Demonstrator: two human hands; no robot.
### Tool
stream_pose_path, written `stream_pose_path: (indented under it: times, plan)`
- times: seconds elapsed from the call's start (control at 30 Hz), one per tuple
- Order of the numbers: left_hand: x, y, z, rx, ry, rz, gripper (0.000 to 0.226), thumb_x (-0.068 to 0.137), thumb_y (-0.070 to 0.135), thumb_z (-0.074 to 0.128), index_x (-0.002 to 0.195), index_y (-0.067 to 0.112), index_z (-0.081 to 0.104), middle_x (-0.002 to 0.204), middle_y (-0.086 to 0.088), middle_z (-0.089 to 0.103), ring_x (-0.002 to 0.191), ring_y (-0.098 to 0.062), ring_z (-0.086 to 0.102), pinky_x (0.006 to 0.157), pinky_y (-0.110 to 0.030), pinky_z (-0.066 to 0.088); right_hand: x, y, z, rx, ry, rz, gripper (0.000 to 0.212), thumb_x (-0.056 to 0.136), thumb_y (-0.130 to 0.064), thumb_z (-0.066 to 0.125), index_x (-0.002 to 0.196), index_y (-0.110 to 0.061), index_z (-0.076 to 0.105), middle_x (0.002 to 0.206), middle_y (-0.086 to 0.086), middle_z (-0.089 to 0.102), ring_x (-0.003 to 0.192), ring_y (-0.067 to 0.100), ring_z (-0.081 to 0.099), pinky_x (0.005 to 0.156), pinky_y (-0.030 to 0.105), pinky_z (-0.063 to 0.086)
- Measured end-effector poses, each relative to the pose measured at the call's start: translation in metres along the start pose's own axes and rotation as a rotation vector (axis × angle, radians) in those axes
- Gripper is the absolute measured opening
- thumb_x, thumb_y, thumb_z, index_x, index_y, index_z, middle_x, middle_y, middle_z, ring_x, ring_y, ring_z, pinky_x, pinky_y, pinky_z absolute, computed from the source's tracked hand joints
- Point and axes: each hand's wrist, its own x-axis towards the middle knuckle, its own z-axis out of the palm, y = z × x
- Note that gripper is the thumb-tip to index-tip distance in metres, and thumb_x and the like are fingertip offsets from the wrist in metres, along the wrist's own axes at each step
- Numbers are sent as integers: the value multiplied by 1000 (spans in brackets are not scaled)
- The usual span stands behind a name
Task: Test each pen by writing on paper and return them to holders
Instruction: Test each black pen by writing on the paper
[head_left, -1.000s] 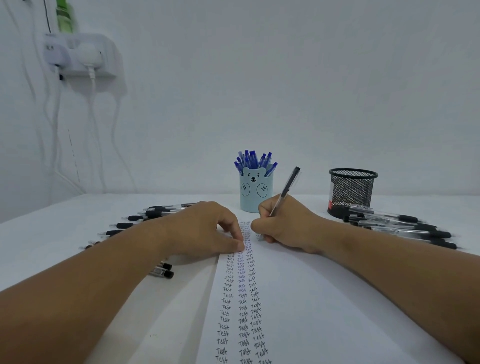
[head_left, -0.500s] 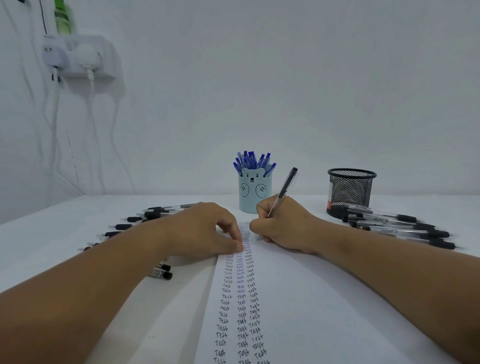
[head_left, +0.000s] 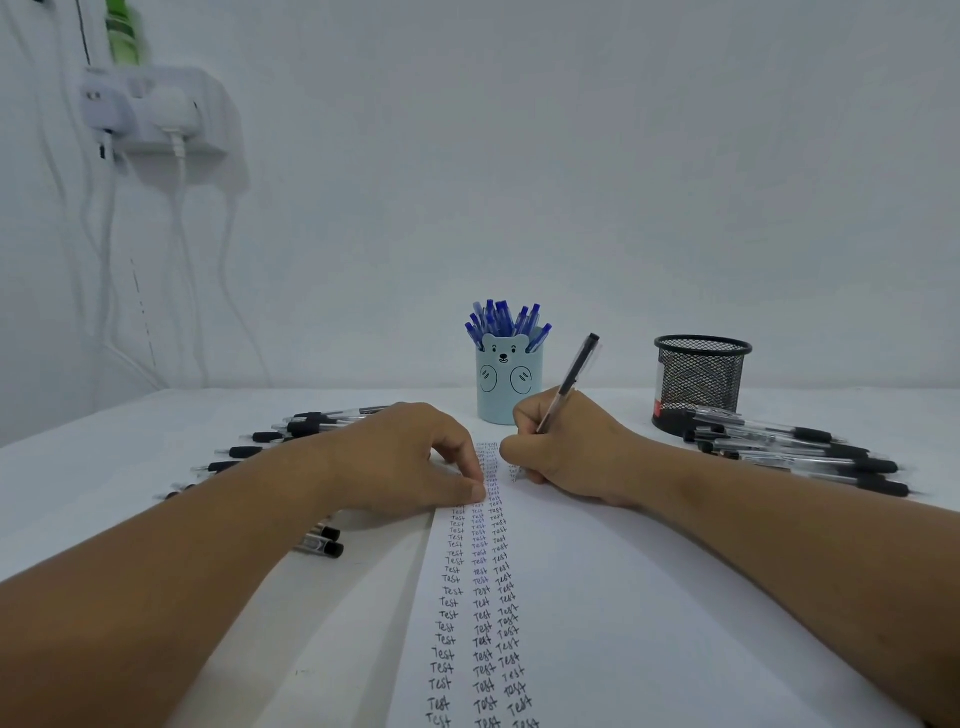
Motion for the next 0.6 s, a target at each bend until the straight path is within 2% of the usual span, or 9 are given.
stream_pose_path:
  times: [0.17, 0.4, 0.6]
  plan:
    - [0, -1, 0, 2, -1, 0, 8, 83, 46, 78, 87, 40, 76, 104, 23, 71, 108, 6, 60, 104, -38, 48, 1, 0, 0, -2, 12, -6, 31, 78, -7, 65, 55, -16, 45, 50, 4, 54, 49, 11, 48, 52, 23, 41]
    - [0, 1, 0, 15, -2, -10, 8, 83, 46, 78, 87, 40, 76, 105, 23, 70, 107, 8, 59, 104, -36, 47, 2, 2, 0, -25, 35, -22, 31, 78, -7, 65, 56, -15, 45, 52, 1, 51, 48, 7, 45, 48, 18, 37]
    - [-1, 1, 0, 17, 1, -14, 8, 83, 47, 77, 88, 41, 76, 107, 23, 69, 109, 8, 58, 105, -36, 47, 1, 1, -1, -15, 11, -18, 34, 79, -7, 66, 55, -16, 44, 52, 5, 52, 47, 11, 49, 48, 18, 39]
